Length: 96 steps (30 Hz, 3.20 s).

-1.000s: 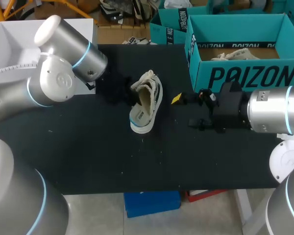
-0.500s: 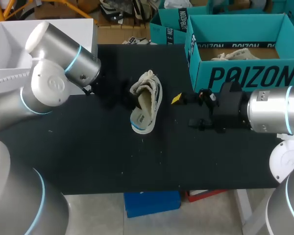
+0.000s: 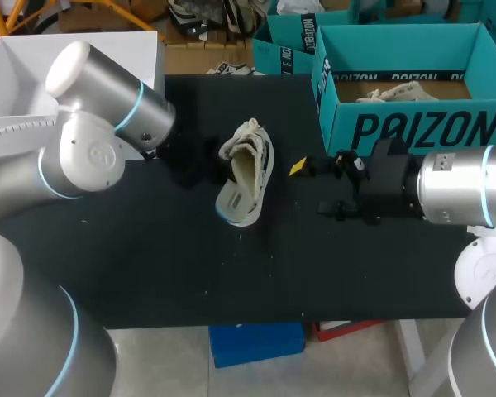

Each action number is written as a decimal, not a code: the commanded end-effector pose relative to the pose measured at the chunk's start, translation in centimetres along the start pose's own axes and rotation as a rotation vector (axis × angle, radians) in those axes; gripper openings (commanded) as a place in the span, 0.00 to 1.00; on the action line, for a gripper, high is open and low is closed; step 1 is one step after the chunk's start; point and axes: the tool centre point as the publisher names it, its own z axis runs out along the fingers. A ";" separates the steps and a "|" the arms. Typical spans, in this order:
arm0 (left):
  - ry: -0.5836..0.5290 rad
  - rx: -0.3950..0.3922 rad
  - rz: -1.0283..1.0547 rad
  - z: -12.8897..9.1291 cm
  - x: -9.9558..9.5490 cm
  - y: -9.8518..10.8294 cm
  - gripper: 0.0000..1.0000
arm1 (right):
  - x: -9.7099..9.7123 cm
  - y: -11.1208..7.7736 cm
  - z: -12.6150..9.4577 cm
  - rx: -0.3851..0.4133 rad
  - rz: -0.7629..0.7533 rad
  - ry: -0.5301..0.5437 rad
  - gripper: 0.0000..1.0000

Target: Take the shoe out of the shoebox, open the shoe tongue, remove and reinsert the insole, then place the shoe into the shoebox

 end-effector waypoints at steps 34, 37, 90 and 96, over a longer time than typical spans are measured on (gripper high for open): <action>0.080 -0.124 -0.040 0.9 -0.2 3.5 0.13 | 0.0 0.0 0.0 0.001 0.000 -0.001 1.00; 0.062 -0.108 -0.028 0.2 -0.5 2.7 0.44 | 0.0 0.0 0.0 0.001 0.000 -0.001 1.00; 0.050 -0.154 0.010 -0.5 -0.6 0.6 0.00 | 0.0 0.0 0.0 0.001 0.000 -0.001 1.00; 0.054 -0.169 0.006 -1.2 -0.5 -0.3 0.00 | 0.0 0.0 0.0 0.001 0.000 -0.001 1.00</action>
